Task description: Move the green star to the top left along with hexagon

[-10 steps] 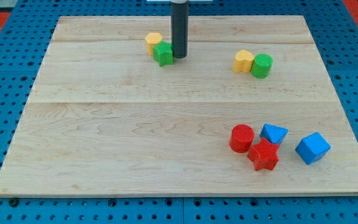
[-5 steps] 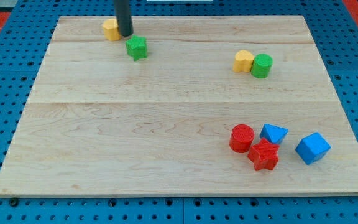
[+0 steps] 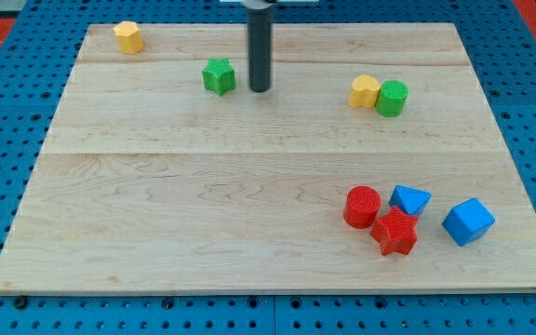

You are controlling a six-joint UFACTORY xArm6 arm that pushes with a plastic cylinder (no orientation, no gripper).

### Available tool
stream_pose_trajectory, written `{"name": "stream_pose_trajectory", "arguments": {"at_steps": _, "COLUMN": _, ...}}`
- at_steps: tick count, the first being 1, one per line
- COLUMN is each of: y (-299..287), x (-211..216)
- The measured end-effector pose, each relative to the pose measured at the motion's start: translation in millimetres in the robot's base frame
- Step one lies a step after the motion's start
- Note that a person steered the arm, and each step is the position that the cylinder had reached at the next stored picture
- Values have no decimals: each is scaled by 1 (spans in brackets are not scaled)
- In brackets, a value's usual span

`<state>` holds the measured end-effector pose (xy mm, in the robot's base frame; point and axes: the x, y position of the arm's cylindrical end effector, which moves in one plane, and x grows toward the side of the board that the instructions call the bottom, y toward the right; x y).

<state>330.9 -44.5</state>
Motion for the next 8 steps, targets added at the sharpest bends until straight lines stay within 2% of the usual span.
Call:
{"name": "stream_pose_trajectory", "arguments": {"at_steps": 1, "y": -71, "x": -34}}
{"name": "stream_pose_trajectory", "arguments": {"at_steps": 2, "y": -85, "x": -72}}
{"name": "stream_pose_trajectory", "arguments": {"at_steps": 3, "y": -41, "x": -58}}
{"name": "stream_pose_trajectory", "arguments": {"at_steps": 4, "y": -12, "x": -77}}
{"name": "stream_pose_trajectory", "arguments": {"at_steps": 5, "y": -43, "x": -94}}
{"name": "stream_pose_trajectory", "arguments": {"at_steps": 6, "y": -112, "x": -94}}
{"name": "stream_pose_trajectory", "arguments": {"at_steps": 7, "y": -127, "x": -65}}
{"name": "stream_pose_trajectory", "arguments": {"at_steps": 8, "y": -33, "x": -46}}
